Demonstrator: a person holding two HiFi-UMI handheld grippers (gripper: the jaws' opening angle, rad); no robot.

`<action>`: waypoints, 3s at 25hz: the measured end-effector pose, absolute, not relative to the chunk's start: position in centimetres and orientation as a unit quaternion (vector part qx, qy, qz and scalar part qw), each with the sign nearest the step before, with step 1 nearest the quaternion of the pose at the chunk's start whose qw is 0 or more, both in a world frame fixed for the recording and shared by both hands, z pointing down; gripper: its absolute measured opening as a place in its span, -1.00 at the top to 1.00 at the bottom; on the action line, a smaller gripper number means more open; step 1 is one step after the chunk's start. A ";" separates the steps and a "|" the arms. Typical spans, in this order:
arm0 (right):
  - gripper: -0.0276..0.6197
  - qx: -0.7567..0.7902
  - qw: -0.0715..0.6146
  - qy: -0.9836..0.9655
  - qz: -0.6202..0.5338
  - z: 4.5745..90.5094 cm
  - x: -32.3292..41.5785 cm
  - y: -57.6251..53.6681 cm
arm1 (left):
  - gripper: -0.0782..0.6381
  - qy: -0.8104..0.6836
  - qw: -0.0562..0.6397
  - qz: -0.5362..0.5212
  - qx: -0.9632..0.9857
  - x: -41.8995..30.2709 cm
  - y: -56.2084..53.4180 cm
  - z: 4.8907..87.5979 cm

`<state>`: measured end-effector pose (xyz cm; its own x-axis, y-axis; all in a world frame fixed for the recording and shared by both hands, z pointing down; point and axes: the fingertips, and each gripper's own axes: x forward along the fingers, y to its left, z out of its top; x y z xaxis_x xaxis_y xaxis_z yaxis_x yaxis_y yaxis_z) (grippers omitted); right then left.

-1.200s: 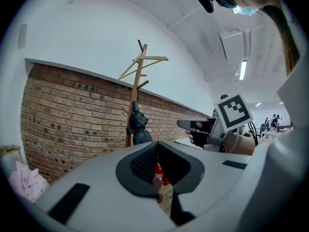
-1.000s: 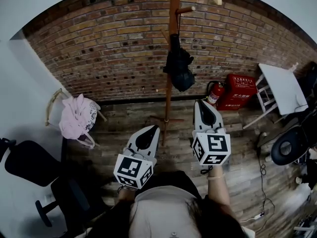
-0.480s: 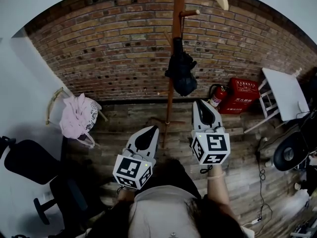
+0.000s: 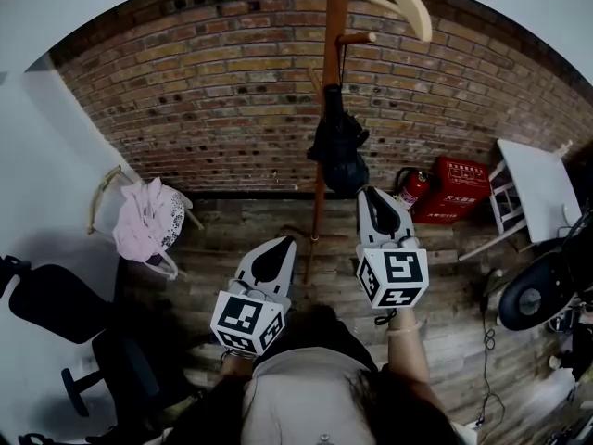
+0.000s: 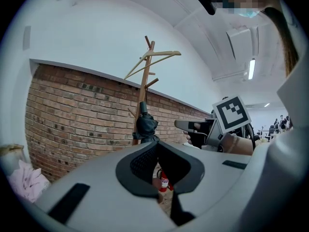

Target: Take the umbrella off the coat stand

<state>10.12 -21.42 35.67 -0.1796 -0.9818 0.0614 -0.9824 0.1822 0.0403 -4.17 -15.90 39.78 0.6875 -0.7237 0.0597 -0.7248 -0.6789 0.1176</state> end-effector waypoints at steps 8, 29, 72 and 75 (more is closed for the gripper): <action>0.78 0.628 0.038 -0.777 0.010 35.6 11.0 -24.0 | 0.75 -0.404 0.069 0.006 0.912 -2.9 -18.1 39.5; 0.18 0.582 0.075 -0.809 0.035 38.3 11.1 -29.8 | 0.75 -0.444 0.079 0.018 0.892 -2.3 -21.4 40.4; -0.06 0.555 0.168 -0.812 0.067 43.5 9.8 -37.1 | 0.75 -0.490 0.088 0.027 0.867 -3.4 -25.8 41.3; -0.06 0.565 0.170 -0.806 0.054 43.5 9.7 -37.3 | 0.75 -0.494 0.088 0.028 0.864 -3.8 -25.8 41.3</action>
<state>9.75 -37.33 43.45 -0.3047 -0.8918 0.3346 -0.9284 0.3565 0.1049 -3.77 -25.81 41.28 0.5095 -0.8496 0.1364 -0.8596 -0.4955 0.1244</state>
